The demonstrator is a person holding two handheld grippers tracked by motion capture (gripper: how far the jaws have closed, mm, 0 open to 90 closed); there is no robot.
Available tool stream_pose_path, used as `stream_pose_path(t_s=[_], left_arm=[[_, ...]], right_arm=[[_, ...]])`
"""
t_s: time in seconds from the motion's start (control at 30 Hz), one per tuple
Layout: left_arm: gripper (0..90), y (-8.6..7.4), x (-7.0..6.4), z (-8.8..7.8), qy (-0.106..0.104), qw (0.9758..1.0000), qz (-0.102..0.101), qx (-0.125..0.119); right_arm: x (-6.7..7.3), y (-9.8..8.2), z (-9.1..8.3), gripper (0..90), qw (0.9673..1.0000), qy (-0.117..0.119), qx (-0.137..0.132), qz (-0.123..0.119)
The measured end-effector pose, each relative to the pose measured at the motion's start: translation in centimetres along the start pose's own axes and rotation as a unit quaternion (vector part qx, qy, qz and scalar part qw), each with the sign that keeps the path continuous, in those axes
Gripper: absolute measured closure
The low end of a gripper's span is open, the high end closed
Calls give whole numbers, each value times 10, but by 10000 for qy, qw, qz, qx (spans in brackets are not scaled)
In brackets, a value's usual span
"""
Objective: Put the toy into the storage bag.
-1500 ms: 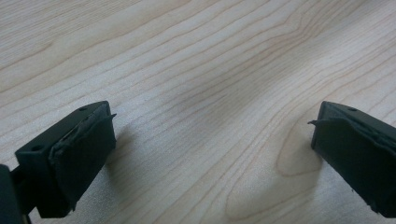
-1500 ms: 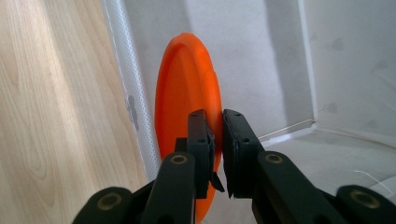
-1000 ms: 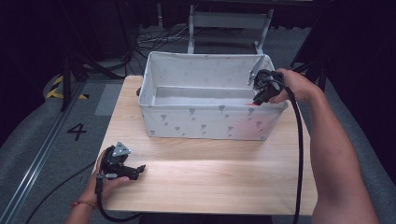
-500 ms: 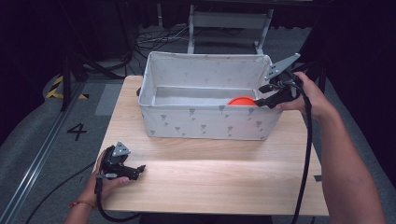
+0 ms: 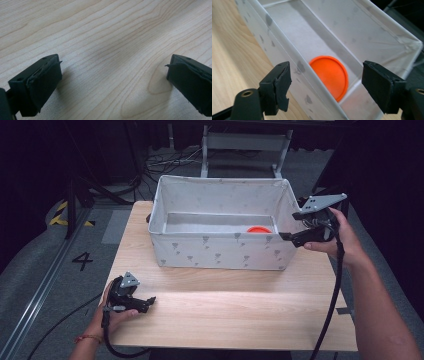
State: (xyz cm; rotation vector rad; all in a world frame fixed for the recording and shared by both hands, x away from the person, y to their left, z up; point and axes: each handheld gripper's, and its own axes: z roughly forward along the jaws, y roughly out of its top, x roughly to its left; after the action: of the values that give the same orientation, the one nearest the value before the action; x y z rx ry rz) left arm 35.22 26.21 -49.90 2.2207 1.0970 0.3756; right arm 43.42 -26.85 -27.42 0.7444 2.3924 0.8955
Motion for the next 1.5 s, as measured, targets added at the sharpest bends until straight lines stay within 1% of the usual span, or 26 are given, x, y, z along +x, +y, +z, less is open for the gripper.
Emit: stream_pose_path(t_s=[0.03, 0.17, 0.2, 0.3, 0.33, 0.4, 0.5, 0.57, 0.63, 0.73, 0.87, 1.0, 1.17, 1.3, 1.43, 1.5], left_arm=[[1, 0, 0, 0, 0, 10000, 0, 0], [1, 0, 0, 0, 0, 10000, 3, 0], [2, 0, 0, 0, 2, 10000, 0, 0], [1, 0, 0, 0, 4, 10000, -1, -2], [1, 0, 0, 0, 3, 10000, 3, -2], [1, 0, 0, 0, 2, 10000, -1, -1], [1, 0, 0, 0, 8, 10000, 3, 1], [1, 0, 0, 0, 9, 10000, 0, 2], [2, 0, 0, 0, 10, 10000, 0, 1], [2, 0, 0, 0, 9, 10000, 3, 3], [1, 0, 0, 0, 16, 10000, 0, 4], [1, 0, 0, 0, 16, 10000, 1, 5], [1, 0, 0, 0, 15, 10000, 1, 6], [1, 0, 0, 0, 15, 10000, 2, 7], [1, 0, 0, 0, 16, 10000, 1, 4], [1, 0, 0, 0, 15, 10000, 0, 5]], right_arm=[[0, 0, 0, 237, 10000, 0, 0, 0], [3, -9, -8, 244, 9999, -127, 54, 30], [6, -12, -12, 248, 9998, -200, 11, 12], [8, -16, -14, 248, 9997, -221, 17, -31], [12, -20, -16, 250, 9994, -334, -1, -43], [13, -22, -17, 252, 9994, -336, -15, -40], [16, -30, -19, 255, 9994, -332, -32, -35], [18, -35, -20, 254, 9993, -381, -3, -33], [20, -39, -22, 253, 9992, -395, -44, 8], [23, -44, -24, 247, 9989, -456, -55, -49], [28, -52, -27, 245, 9986, -531, -38, -64], [33, -62, -27, 246, 9985, -541, -23, -94], [38, -74, -26, 246, 9985, -521, 86, -112], [42, -84, -23, 241, 9982, -562, 158, -137], [45, -96, -20, 240, 9982, -564, 175, -76], [46, -98, -19, 240, 9982, -560, 189, -64]])
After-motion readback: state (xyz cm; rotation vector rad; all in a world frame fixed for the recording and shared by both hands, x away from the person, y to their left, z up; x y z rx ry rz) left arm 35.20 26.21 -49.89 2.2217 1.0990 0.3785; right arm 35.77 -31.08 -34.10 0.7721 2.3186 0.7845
